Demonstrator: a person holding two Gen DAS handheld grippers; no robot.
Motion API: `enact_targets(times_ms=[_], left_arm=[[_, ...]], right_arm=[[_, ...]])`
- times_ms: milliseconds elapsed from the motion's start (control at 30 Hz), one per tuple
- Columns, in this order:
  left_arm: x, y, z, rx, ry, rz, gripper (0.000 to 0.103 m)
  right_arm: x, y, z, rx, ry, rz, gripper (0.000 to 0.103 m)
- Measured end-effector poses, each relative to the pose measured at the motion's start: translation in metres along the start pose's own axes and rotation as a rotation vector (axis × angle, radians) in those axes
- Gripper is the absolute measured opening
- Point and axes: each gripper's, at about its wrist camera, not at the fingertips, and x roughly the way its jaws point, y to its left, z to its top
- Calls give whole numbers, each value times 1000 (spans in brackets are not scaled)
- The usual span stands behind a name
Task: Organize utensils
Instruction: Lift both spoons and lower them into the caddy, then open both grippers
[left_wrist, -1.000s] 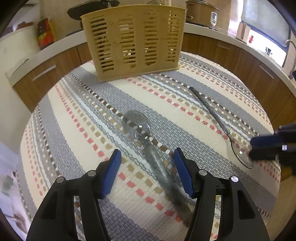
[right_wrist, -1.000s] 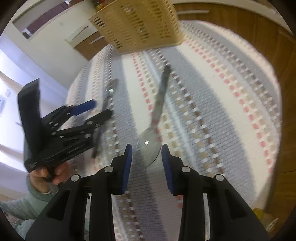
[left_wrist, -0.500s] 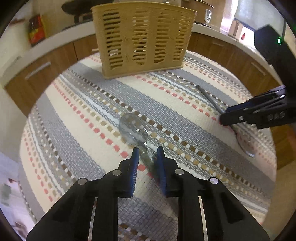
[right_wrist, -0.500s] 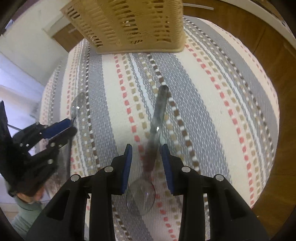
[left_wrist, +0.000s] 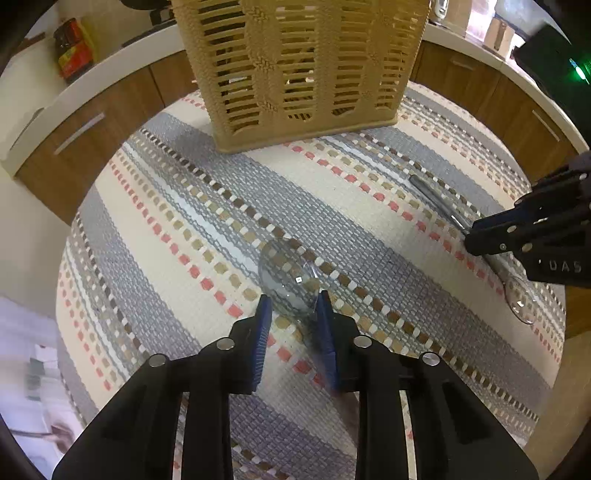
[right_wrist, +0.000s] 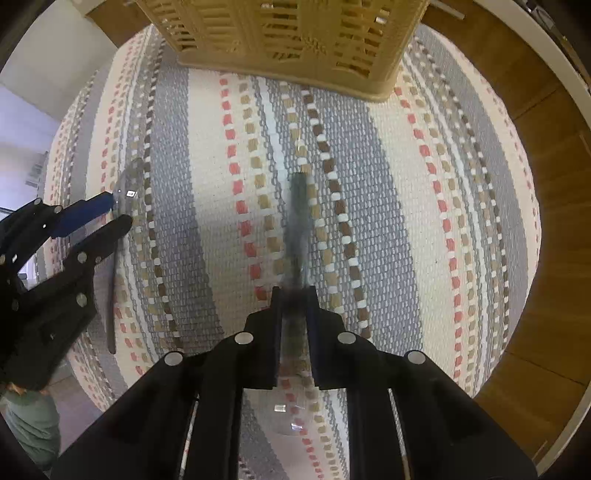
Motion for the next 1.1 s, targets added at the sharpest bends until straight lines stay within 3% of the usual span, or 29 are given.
enact_targets(times_ms=[67,167,367,533,667,767,900,1000,1100], left_arm=[[-12,11,0,-40,-78,-56,0],[-35,26,0,-110,-170,-141,0],[-75,25,5,-119,-366,-197,0],[-116,27,8,-130,-562,-207,0],[-156,26,17,-135,-745,-160,0],[-177,29,39,-141,-852,-134,0],[-187,38,73,-155,-926,-163,0],[-185,50,93,-173,-954,-175,0],[-173,60,115,-194,-978,-201,0]], right_arm=[[-16,-6,-16,-4,-62,64,10],[-48,-2,-29,-33,-220,52,10],[-99,7,-56,-69,-472,55,10],[-141,16,-72,-79,-677,92,10],[-185,20,-81,-81,-915,54,10],[-212,18,-77,-35,-1040,55,10],[-231,3,-52,34,-1161,51,10],[-231,-13,-28,82,-1199,71,10],[-225,-30,-2,119,-1244,32,10]])
